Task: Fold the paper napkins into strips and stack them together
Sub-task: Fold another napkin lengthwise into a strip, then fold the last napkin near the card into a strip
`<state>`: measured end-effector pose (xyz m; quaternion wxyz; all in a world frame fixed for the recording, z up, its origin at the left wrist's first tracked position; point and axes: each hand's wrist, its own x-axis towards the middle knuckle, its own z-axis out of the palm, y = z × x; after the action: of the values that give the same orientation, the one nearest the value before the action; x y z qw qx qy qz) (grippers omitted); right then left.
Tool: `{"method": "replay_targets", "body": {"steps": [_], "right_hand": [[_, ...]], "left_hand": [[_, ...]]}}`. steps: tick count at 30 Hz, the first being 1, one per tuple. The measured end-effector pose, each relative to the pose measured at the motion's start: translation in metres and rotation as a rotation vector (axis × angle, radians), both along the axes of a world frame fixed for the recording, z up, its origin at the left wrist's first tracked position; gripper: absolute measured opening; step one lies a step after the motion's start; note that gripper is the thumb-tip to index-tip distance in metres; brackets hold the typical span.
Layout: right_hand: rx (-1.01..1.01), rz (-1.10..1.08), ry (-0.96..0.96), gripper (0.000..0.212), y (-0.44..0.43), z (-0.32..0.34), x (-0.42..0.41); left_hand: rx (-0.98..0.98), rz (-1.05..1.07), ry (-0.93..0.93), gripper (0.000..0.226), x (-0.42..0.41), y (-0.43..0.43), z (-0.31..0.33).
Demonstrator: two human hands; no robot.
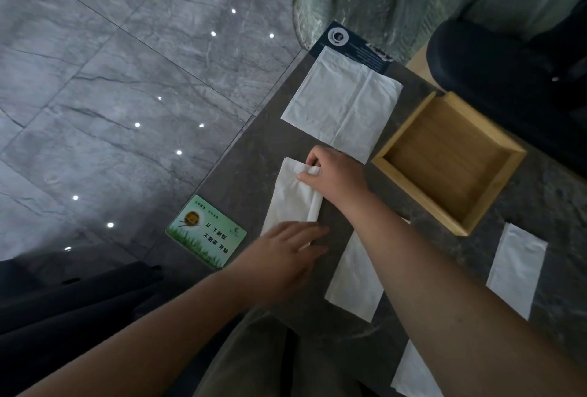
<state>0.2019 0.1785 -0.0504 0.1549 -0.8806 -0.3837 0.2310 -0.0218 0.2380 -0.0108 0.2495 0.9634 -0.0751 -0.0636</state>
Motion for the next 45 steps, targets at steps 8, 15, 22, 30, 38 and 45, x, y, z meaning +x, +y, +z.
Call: {"method": "replay_targets", "body": {"steps": [8, 15, 22, 30, 38, 45], "right_hand": [[0.025, 0.01, -0.029, 0.049, -0.002, 0.006, 0.0], [0.024, -0.083, 0.486, 0.026, -0.012, 0.024, -0.028], [0.004, -0.242, 0.652, 0.017, -0.016, 0.012, -0.016], [0.048, -0.231, 0.432, 0.021, 0.002, 0.02, 0.02], [0.063, -0.195, 0.301, 0.026, 0.001, 0.043, 0.067], [0.067, -0.263, 0.077, 0.017, -0.009, 0.059, 0.131]], "left_hand": [[0.234, -0.039, 0.2, 0.064, -0.018, -0.018, -0.053], [0.263, -0.076, 0.228, 0.07, -0.018, -0.02, -0.053], [0.212, -0.015, 0.255, 0.075, -0.02, -0.02, -0.053], [0.29, -0.059, 0.271, 0.076, -0.021, -0.022, -0.051], [0.264, -0.009, 0.25, 0.075, -0.007, -0.037, -0.028], [0.151, 0.17, 0.183, 0.072, 0.091, 0.032, -0.003]]}}
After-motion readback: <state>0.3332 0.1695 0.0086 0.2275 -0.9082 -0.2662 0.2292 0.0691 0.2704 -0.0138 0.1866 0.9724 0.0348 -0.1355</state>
